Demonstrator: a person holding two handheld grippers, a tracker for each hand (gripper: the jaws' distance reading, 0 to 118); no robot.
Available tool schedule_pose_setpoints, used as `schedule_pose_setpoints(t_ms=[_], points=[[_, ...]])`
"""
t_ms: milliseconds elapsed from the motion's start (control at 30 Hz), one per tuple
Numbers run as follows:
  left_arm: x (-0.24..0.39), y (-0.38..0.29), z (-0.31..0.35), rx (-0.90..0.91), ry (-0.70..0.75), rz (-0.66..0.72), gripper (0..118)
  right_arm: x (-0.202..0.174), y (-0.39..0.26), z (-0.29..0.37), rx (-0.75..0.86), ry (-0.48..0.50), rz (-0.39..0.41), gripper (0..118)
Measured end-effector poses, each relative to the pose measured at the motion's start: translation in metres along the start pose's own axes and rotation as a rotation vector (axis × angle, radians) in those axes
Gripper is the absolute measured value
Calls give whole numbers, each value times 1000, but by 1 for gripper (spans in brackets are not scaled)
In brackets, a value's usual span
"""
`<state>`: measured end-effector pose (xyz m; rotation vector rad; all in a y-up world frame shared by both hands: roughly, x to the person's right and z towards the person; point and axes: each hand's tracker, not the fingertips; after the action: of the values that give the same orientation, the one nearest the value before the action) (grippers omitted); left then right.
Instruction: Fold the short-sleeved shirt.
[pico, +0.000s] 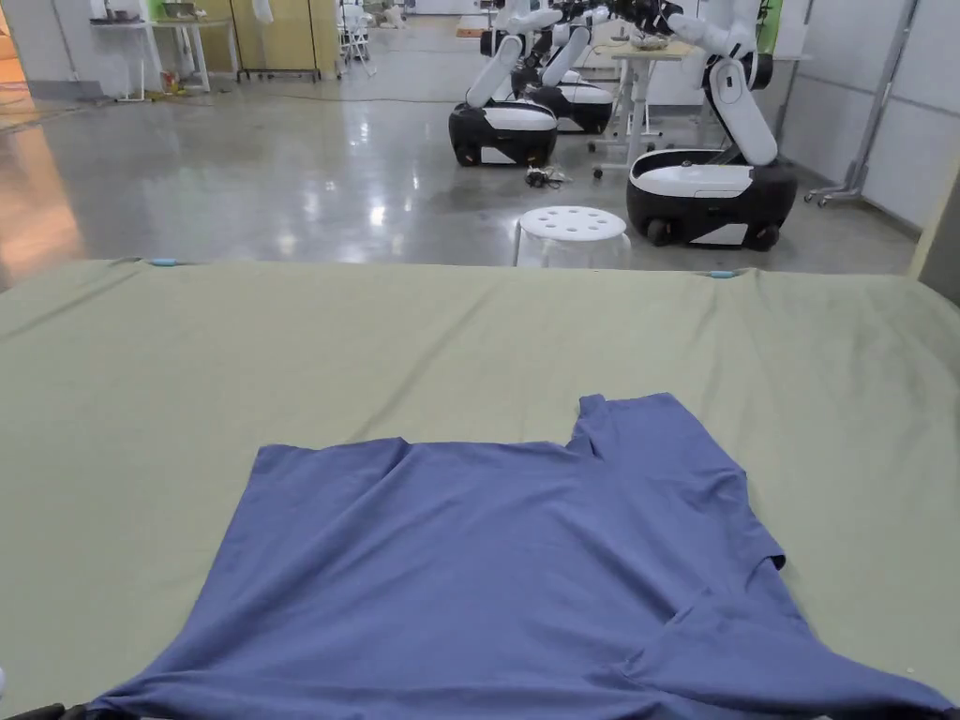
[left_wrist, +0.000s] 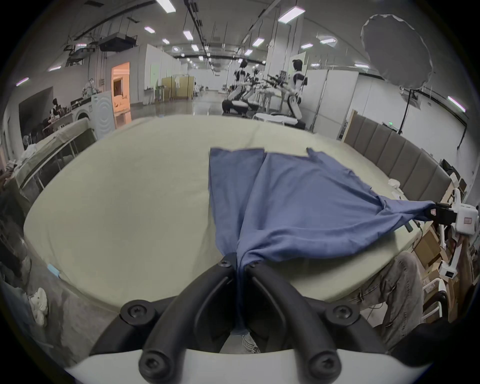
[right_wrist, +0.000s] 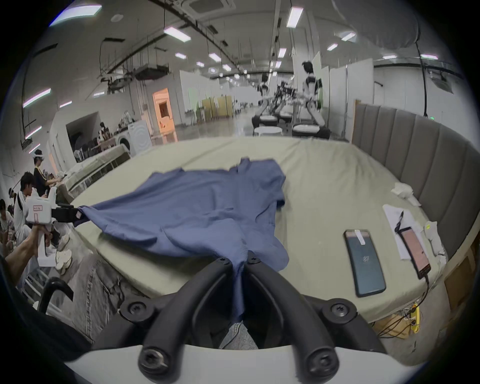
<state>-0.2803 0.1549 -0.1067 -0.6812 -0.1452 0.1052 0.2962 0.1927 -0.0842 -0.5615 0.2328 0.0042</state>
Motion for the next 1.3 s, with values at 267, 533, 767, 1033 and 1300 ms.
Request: schedule_pose_setpoints(t_ms=[267, 533, 767, 1033, 1300], points=[[15, 14, 40, 35, 28, -59, 3, -18, 21, 47, 92, -54, 3, 9], [1, 50, -24, -95, -18, -96, 3, -4, 61, -34, -16, -14, 85, 9], [-21, 115, -138, -270, 9, -126, 3, 35, 106, -180, -242, -10, 228, 9], [-17, 134, -217, -333, 62, -191, 3, 58, 116, -285, -396, -94, 253, 27], [-24, 100, -220, -262, 165, -171, 117, 57, 91, -289, -308, -293, 218, 64]])
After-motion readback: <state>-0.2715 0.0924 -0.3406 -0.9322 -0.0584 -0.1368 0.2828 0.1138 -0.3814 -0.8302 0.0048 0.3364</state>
